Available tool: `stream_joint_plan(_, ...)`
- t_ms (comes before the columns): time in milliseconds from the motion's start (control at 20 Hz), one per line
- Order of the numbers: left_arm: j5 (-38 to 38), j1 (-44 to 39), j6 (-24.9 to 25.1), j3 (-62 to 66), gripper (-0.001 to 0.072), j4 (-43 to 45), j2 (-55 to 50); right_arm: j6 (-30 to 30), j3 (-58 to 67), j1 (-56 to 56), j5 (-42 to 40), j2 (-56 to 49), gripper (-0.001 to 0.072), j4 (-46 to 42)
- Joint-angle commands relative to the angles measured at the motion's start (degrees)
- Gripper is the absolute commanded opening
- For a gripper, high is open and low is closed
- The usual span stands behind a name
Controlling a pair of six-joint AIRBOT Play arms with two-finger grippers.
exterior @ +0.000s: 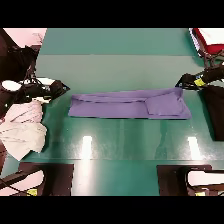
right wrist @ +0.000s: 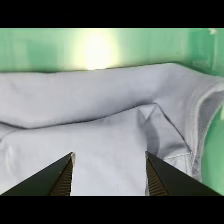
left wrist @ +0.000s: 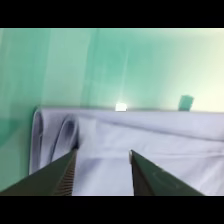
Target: Fold the shirts.
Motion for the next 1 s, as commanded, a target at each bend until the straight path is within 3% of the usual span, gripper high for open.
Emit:
stream_joint_plan(0,-4.13,-0.13,0.26,4.04,0.0424,-0.39,-0.09,-2.56,0.28,-4.48,5.4,-0.35,0.0513,3.87)
stream_joint_plan(50,-6.71,-0.15,0.24,5.14,0.0423,-0.42,-0.04,-3.5,0.28,-6.62,7.56,-0.35,0.0513,3.82)
stream_joint_plan(100,-8.92,-0.15,0.24,5.75,0.0351,-0.55,-0.04,-4.13,0.28,-8.59,8.9,-0.35,0.0513,3.82)
stream_joint_plan(150,-10.86,-0.15,0.33,5.86,0.0052,-0.83,0.02,-4.55,0.28,-10.78,9.29,-0.35,0.0513,3.82)
stream_joint_plan(200,-12.0,-0.52,0.55,5.84,0.0023,-0.63,0.02,-4.7,0.28,-12.72,9.27,-0.35,0.0513,3.87)
stream_joint_plan(350,-11.67,-3.85,0.33,5.77,0.0022,-0.37,0.0,-6.14,-0.9,-17.59,9.25,-0.96,0.0582,4.11)
stream_joint_plan(600,-6.27,-14.34,-0.33,5.77,0.0022,-0.35,0.0,-14.51,-6.93,-21.38,9.84,-8.41,0.0582,16.22)
stream_joint_plan(950,-3.72,-22.86,-3.96,5.77,0.0022,1.44,-0.17,-19.87,-7.02,-17.38,10.34,-15.54,0.0579,21.0)
